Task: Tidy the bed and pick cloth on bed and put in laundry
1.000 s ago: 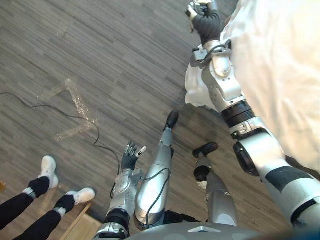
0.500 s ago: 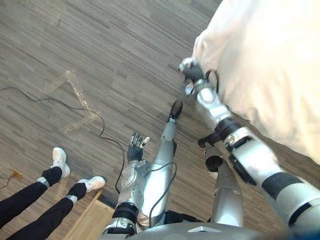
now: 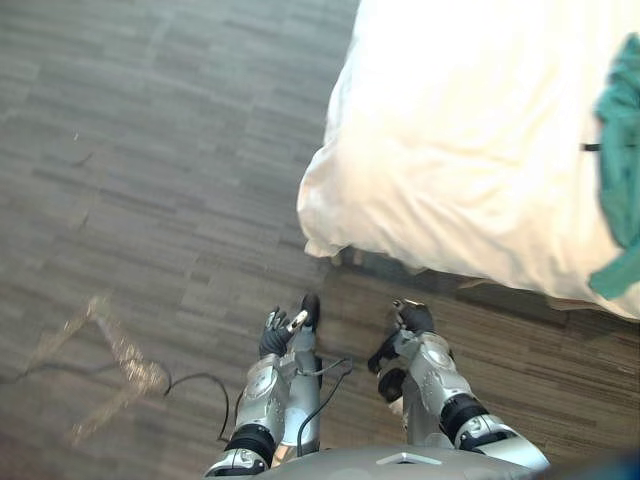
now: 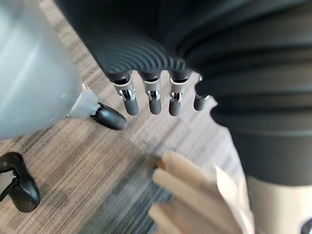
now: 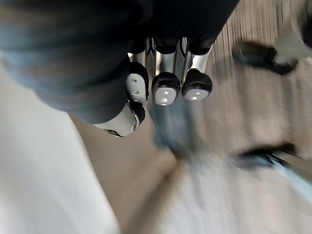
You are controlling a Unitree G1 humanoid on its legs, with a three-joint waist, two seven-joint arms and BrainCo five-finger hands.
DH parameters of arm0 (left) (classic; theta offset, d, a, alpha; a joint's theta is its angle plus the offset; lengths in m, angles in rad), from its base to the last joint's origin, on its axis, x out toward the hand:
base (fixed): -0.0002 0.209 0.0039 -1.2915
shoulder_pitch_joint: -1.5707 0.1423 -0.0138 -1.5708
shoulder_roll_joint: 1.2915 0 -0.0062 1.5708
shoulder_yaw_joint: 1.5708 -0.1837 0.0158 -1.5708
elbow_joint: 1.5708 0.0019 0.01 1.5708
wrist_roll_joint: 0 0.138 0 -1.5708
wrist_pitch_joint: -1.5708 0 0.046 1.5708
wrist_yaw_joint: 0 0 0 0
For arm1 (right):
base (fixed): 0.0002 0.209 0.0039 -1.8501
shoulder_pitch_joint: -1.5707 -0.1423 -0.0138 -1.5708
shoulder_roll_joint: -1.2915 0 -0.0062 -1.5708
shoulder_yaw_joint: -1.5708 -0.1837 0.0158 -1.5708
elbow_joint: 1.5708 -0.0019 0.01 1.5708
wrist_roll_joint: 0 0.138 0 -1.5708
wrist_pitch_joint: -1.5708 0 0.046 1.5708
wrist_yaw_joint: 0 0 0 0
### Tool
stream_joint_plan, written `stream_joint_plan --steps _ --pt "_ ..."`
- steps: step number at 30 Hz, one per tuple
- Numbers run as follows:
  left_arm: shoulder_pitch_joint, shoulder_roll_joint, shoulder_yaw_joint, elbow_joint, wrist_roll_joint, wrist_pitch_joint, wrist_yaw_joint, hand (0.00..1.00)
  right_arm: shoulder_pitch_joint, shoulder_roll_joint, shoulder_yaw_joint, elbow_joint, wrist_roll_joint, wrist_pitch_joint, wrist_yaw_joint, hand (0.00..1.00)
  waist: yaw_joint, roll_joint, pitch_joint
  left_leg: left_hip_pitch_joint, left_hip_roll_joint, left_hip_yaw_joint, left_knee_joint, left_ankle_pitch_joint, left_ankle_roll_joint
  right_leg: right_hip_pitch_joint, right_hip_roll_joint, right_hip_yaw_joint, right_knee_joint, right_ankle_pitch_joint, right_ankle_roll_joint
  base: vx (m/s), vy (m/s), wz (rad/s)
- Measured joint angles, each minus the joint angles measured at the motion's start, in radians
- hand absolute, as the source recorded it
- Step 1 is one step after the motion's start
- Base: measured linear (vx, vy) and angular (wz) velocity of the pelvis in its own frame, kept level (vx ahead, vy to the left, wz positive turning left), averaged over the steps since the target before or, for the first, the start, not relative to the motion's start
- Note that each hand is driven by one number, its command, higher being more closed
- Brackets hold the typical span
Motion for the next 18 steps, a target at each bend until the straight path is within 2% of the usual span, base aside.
stream_joint_plan --steps 2,5,8,10,12,14,18 --pt "0.019 0.020 0.013 0.052 0.002 0.017 -0.007 0.00 0.070 -0.014 -0.074 -0.005 0.001 0.013 0.015 1.00 -0.032 -0.001 -0.052 0.055 0.003 0.039 -0.033 0.000 0.000 0.032 0.017 0.036 -0.040 0.019 0.006 0.09 0.006 -0.47" --pt "0.028 0.028 0.041 0.088 0.012 0.029 -0.013 0.00 0.122 -0.038 -0.107 -0.046 0.011 0.025 0.032 1.00 -0.044 0.001 -0.074 0.115 0.000 0.084 -0.059 -0.006 -0.004 0.063 0.024 0.080 -0.072 0.040 0.009 0.08 0.040 -0.49" --pt "0.062 0.033 0.057 0.091 0.036 0.034 -0.029 0.00 0.185 -0.048 -0.086 -0.230 0.013 0.036 0.052 1.00 -0.077 0.002 -0.092 0.164 0.000 0.131 -0.059 -0.022 -0.007 0.098 0.025 0.127 -0.099 0.056 0.019 0.08 0.047 -0.41" --pt "0.089 0.038 0.085 0.094 0.053 0.045 -0.042 0.00 0.214 -0.051 -0.031 -0.410 0.024 0.033 0.085 1.00 -0.090 0.005 -0.116 0.205 0.000 0.163 -0.059 -0.039 -0.006 0.127 0.029 0.160 -0.115 0.063 0.024 0.08 0.037 -0.38" --pt "0.107 0.040 0.092 0.102 0.062 0.046 -0.045 0.00 0.226 -0.051 0.014 -0.520 0.049 0.031 0.111 1.00 -0.091 0.005 -0.134 0.230 -0.001 0.183 -0.059 -0.050 -0.008 0.148 0.033 0.177 -0.134 0.071 0.022 0.08 0.025 -0.31" --pt "0.121 0.042 0.116 0.126 0.079 0.052 -0.045 0.00 0.231 -0.052 0.098 -0.675 0.103 -0.002 0.165 1.00 -0.099 0.014 -0.152 0.263 -0.003 0.191 -0.059 -0.062 -0.009 0.182 0.037 0.192 -0.156 0.078 0.027 0.05 0.014 -0.19" --pt "0.134 0.053 0.115 0.130 0.121 0.052 -0.044 0.00 0.184 -0.051 0.176 -0.746 0.161 -0.026 0.211 1.00 -0.096 0.017 -0.155 0.275 -0.010 0.194 -0.059 -0.066 -0.009 0.193 0.041 0.209 -0.166 0.084 0.027 0.02 0.014 -0.06"
